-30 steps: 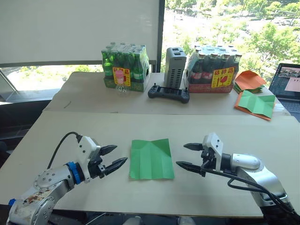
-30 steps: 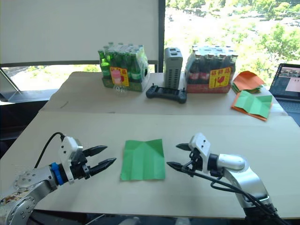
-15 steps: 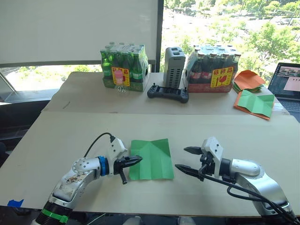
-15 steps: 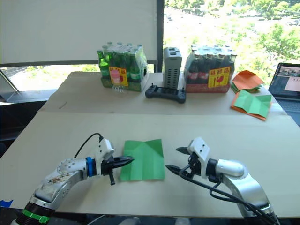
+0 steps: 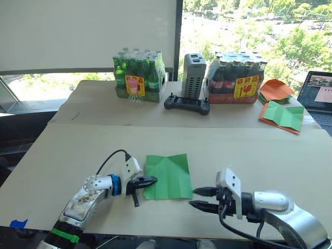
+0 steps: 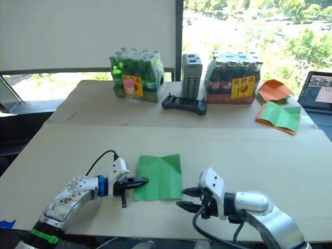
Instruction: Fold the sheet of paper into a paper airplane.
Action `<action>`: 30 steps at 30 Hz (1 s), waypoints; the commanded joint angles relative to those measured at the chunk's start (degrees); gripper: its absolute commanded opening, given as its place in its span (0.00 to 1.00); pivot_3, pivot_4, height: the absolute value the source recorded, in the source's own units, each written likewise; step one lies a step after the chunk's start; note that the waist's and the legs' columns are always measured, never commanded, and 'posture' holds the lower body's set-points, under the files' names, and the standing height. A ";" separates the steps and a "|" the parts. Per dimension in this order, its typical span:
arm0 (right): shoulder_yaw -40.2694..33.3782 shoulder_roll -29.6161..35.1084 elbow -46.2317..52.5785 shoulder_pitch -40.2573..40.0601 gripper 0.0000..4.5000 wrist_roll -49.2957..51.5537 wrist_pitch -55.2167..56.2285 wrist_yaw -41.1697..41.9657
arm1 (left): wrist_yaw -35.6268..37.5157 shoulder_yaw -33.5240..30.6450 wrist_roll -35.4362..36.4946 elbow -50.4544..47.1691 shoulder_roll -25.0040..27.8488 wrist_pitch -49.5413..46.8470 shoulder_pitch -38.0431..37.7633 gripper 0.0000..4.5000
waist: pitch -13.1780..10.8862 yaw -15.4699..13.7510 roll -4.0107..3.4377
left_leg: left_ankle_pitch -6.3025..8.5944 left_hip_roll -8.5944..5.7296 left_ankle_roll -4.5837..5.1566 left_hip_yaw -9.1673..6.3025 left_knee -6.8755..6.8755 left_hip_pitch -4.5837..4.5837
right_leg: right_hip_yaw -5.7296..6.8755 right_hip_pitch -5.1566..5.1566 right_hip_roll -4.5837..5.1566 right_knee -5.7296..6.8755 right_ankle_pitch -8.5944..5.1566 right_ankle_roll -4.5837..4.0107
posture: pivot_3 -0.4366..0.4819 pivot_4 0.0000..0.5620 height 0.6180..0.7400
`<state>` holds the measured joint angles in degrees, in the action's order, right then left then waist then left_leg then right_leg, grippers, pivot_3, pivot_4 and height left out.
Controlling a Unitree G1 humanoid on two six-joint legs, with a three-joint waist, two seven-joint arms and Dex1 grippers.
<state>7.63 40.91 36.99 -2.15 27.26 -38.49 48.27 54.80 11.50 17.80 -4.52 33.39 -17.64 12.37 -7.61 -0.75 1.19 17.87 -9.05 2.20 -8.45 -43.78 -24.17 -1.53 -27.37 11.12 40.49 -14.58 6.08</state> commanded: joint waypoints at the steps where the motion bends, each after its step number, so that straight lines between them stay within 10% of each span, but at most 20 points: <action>1: 2.81 -1.42 1.80 -0.16 0.13 -2.00 -0.61 -3.46 | 1.17 1.04 -1.41 0.71 0.09 0.04 0.63 0.00 | 0.00 -0.01 0.00 | 0.00 0.00 0.01 -0.07 0.00 0.04 | 0.08 0.11 -0.01 -0.12 0.01 0.02 | 0.48 0.27 0.47; 3: 4.40 -1.71 1.98 -0.57 0.00 -3.12 -0.35 -4.32 | 1.57 1.33 -1.88 1.12 0.10 0.29 1.01 0.00 | 0.00 -0.01 0.00 | 0.01 -0.01 0.01 -0.15 0.01 0.10 | 0.19 0.25 -0.02 -0.23 0.03 0.05 | 0.48 0.27 0.47; 30: 5.89 -7.65 -0.93 -2.57 0.00 -13.42 2.27 -18.11 | 9.63 7.48 -12.64 18.25 -0.24 9.93 15.18 0.00 | 0.02 -0.53 0.01 | 0.19 -0.06 0.28 -0.45 0.15 0.86 | 0.53 1.11 -0.01 -0.49 0.03 0.09 | 0.48 0.27 0.47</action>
<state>15.92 33.87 36.95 -5.19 14.91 -36.52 32.63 64.17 17.64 8.22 11.06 32.33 -8.52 27.37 -7.60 -1.27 1.20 18.06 -9.12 2.49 -8.91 -43.62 -23.29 -1.01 -26.25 11.11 40.01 -14.55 6.17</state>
